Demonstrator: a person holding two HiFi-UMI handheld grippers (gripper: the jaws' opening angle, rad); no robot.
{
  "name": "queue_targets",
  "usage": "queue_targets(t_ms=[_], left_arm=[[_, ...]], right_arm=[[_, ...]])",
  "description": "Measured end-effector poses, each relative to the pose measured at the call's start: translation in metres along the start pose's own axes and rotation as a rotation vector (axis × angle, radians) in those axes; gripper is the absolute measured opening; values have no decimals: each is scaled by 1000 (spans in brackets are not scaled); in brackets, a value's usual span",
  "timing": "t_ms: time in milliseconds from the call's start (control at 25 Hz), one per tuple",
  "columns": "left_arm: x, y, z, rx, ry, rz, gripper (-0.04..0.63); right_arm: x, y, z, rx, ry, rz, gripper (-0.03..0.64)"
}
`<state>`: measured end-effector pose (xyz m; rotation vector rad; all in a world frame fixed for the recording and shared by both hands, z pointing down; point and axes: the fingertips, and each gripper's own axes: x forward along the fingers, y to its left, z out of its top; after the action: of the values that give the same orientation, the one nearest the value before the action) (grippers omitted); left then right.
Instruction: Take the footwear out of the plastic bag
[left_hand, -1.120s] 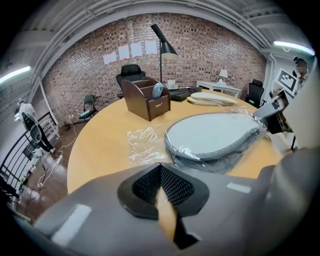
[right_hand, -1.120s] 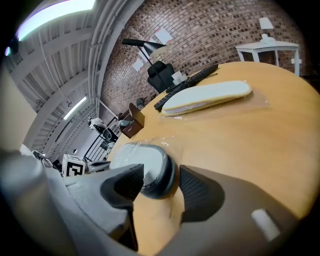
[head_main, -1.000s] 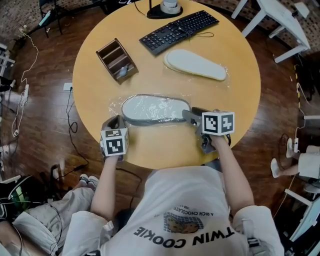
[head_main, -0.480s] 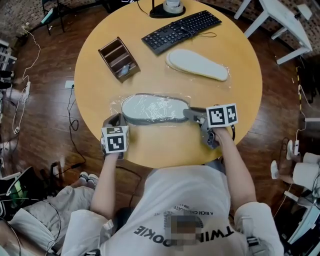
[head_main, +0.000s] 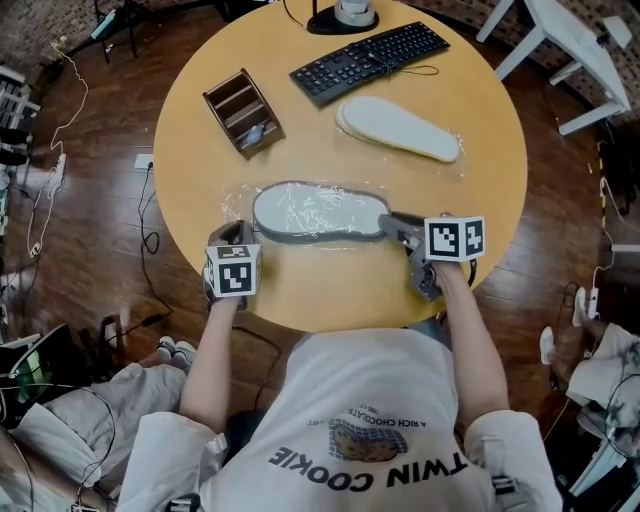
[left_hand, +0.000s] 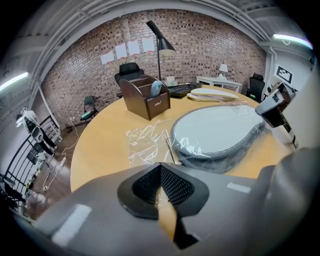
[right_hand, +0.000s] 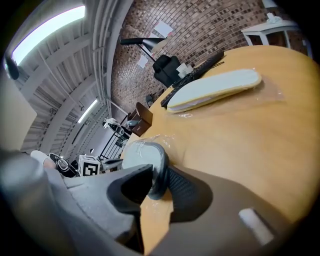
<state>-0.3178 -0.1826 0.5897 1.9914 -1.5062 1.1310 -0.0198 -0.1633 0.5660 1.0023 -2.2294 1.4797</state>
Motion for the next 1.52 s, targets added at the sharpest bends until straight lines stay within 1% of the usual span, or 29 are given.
queue_targets(t_ms=[200,440,640,920,1520], left_arm=[[-2,-3,2,4,4,9,5],[-1,-1,2,11,18,23,5],[-2,-2,2,4,30,31,5],[-1,0,2,0,30,42,5],[-2,1,2,6,38,53,3]], right_arm=[[-14,-8,2,-5,-19,-27,98],[-26,-16,7,-63,-41,-87,98],[-43,-27,10,-86,-60,-130,98],[-70,-43,17,-92,-92,-178,98],[-109,-66,17,-73,-123,-213,97]])
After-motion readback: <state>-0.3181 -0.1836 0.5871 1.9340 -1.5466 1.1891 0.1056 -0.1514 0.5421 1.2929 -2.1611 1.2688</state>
